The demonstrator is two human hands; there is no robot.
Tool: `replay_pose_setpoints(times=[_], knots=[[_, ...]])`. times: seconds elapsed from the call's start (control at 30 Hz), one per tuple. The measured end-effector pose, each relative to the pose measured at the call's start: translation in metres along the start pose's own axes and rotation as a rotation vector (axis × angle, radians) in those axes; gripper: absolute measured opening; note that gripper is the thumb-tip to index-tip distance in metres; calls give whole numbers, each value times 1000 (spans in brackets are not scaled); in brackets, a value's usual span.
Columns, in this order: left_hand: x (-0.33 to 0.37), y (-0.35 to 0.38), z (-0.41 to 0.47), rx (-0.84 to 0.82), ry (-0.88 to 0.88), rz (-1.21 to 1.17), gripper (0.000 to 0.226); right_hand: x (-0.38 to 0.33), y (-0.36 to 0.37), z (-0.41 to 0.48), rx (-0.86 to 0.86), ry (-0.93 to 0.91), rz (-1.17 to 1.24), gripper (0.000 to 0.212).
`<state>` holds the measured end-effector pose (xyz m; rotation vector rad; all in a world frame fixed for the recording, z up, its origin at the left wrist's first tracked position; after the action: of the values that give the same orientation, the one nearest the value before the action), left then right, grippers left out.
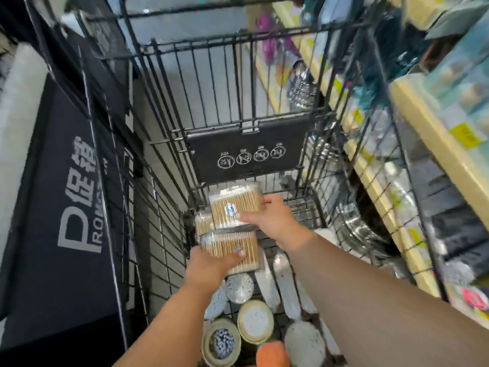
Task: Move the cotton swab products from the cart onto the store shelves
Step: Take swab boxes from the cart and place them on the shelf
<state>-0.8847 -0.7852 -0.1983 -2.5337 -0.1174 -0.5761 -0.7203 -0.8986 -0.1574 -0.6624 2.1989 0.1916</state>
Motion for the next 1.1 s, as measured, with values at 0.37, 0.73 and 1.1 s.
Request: replay_pose_setpoints(times=[0.37,0.73,1.1], knots=[[138,3,-137,-104,489,-5,104,-123,-173,-205,185,-382,205,75],[266,51,-458,-241,1057,-72,110,-169,-338,-547,447,-803,303,68],[289,112,-681,-407,1435,-64,82,-129,-417,-777,686,-1011,313,75]])
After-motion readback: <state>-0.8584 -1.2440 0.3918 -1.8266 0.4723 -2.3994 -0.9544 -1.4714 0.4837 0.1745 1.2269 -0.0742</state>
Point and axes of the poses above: each hand's wrist, its own z-axis towards the middle knuckle, its own y-axis out of the palm, x = y × z, the point moved 9 cm from there along z, towards the middle knuckle, and after that the axes turned 12 degrees about z, right-handed, at the moved point
